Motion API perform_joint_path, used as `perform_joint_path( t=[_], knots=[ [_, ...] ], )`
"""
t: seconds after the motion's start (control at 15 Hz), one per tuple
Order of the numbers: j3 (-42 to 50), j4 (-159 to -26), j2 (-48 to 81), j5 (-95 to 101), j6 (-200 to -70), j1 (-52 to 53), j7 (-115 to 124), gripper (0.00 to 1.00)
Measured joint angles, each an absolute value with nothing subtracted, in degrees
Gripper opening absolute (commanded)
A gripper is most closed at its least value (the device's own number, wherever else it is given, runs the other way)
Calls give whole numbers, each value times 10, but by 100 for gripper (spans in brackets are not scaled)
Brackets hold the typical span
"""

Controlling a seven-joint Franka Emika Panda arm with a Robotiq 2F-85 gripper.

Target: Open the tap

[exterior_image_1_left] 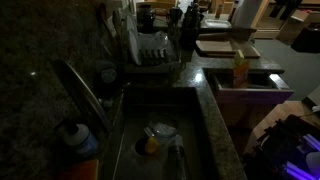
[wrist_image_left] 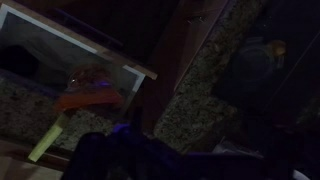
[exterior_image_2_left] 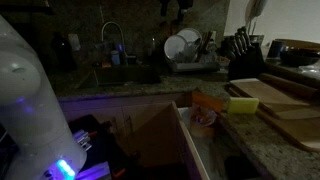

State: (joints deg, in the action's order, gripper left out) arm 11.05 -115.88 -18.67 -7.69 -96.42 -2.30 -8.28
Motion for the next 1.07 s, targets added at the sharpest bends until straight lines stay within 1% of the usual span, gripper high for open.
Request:
perform_joint_path(
  t=[0.53,0.67,0.87,1.07],
  knots=[
    [110,-1159,-185,-77,-964,-24,-81,100],
    [102,-1182,-177,-77,-964,-22,-88,100],
    [62,-1247,-162,-78,-976,2,-115,100],
    [2,-1299,-159,-77,-1009,47,-118,100]
  ],
)
